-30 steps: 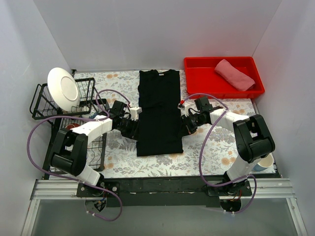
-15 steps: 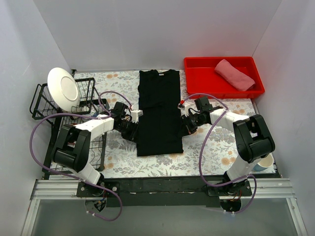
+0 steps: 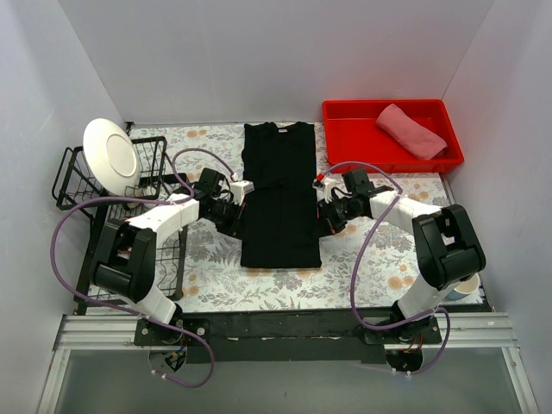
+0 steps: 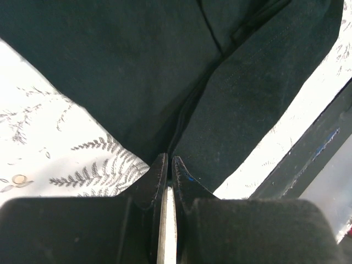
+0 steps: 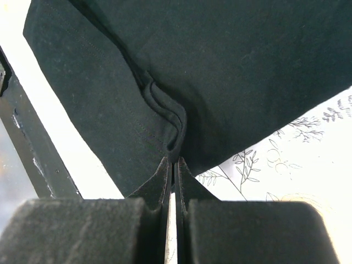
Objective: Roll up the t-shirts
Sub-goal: Roll the T-shirt to the center of the board.
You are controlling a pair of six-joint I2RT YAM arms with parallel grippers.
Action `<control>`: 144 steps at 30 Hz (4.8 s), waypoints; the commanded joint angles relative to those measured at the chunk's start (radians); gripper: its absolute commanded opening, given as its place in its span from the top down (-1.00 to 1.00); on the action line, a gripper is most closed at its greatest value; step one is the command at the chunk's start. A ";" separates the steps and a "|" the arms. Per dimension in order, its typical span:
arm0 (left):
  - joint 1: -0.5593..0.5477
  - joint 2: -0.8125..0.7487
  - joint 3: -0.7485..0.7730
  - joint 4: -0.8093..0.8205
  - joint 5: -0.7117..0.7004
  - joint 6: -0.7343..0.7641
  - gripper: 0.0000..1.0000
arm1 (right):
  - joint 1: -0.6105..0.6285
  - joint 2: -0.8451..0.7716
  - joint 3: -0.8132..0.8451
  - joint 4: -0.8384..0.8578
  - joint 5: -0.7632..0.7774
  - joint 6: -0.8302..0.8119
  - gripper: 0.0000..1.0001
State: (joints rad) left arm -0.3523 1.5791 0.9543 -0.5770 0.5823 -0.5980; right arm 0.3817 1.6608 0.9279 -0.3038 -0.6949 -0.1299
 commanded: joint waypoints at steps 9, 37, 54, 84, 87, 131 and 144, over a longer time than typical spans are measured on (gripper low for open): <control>0.006 0.019 0.060 0.049 -0.116 0.029 1.00 | -0.013 -0.068 -0.003 0.029 0.058 -0.005 0.97; -0.111 -0.364 -0.110 -0.001 0.108 0.588 -0.30 | -0.023 -0.217 0.134 -0.252 0.129 -0.376 -0.18; -0.310 -0.271 -0.313 0.215 -0.054 0.874 -0.27 | -0.023 -0.325 0.086 -0.251 0.156 -0.344 -0.20; -0.074 0.292 0.216 -0.371 0.487 0.742 1.00 | 0.387 -0.527 -0.374 0.236 0.319 -0.663 -0.46; -0.059 0.321 0.247 -0.429 0.528 0.771 1.00 | 0.396 -0.478 -0.370 0.276 0.325 -0.657 -0.47; -0.183 -0.396 -0.344 0.465 0.070 0.696 -0.96 | 0.424 -0.234 -0.258 0.282 0.442 -0.643 0.97; -0.234 -0.358 -0.462 0.519 0.045 0.921 -0.67 | 0.387 -0.237 -0.253 0.267 0.400 -0.585 0.97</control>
State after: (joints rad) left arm -0.5629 1.2175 0.5365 -0.1162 0.6510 0.2241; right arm 0.7742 1.4380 0.6437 -0.0284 -0.2543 -0.7570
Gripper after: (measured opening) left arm 0.857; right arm 0.074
